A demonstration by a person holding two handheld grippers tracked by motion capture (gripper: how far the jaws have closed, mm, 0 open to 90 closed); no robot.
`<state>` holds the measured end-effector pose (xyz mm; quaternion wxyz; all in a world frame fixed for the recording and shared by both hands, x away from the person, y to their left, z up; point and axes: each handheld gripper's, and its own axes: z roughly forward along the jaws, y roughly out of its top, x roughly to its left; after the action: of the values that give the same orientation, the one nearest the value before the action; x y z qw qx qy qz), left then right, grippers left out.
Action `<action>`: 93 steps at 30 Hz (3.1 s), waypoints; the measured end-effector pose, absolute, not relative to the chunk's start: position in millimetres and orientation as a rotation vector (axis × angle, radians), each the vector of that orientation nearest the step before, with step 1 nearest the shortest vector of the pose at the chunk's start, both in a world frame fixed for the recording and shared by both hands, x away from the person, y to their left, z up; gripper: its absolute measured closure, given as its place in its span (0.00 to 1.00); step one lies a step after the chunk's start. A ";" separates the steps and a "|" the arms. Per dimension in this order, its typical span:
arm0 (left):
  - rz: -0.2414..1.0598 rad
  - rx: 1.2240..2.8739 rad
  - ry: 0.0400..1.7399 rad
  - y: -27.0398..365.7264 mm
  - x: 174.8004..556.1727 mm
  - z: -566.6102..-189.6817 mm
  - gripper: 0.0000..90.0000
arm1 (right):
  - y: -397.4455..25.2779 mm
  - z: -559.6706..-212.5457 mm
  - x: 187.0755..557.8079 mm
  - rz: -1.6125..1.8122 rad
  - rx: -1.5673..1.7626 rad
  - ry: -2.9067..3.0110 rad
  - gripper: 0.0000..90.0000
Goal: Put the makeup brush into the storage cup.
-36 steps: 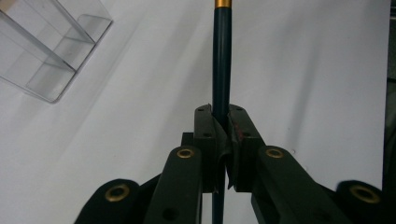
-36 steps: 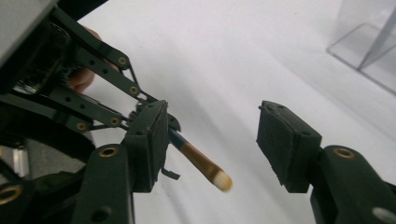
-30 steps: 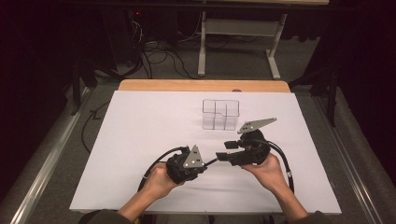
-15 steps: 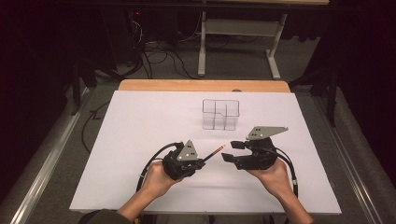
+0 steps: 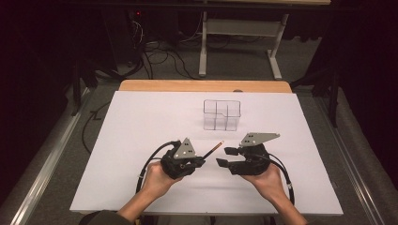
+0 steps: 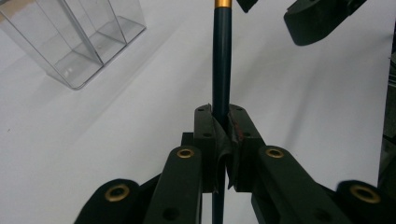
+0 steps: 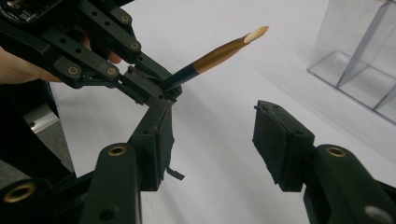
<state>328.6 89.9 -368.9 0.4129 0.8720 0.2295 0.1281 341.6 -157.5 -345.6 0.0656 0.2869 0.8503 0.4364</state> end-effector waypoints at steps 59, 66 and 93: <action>0.389 2.109 0.574 91.4 327.2 -370.1 0.91 | -135.9 -346.2 358.7 1.724 0.967 2.500 0.95; 0.406 2.096 0.574 90.1 325.0 -369.5 0.69 | -139.1 -343.7 358.3 1.711 0.954 2.484 0.95; 0.426 2.014 0.642 114.6 317.1 -355.8 0.33 | -158.5 -327.2 355.2 1.595 0.917 2.437 0.95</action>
<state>317.1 114.6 -355.8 0.4731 0.8228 0.2622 0.1743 355.2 -158.5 -327.2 0.0440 0.2999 0.7973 0.5219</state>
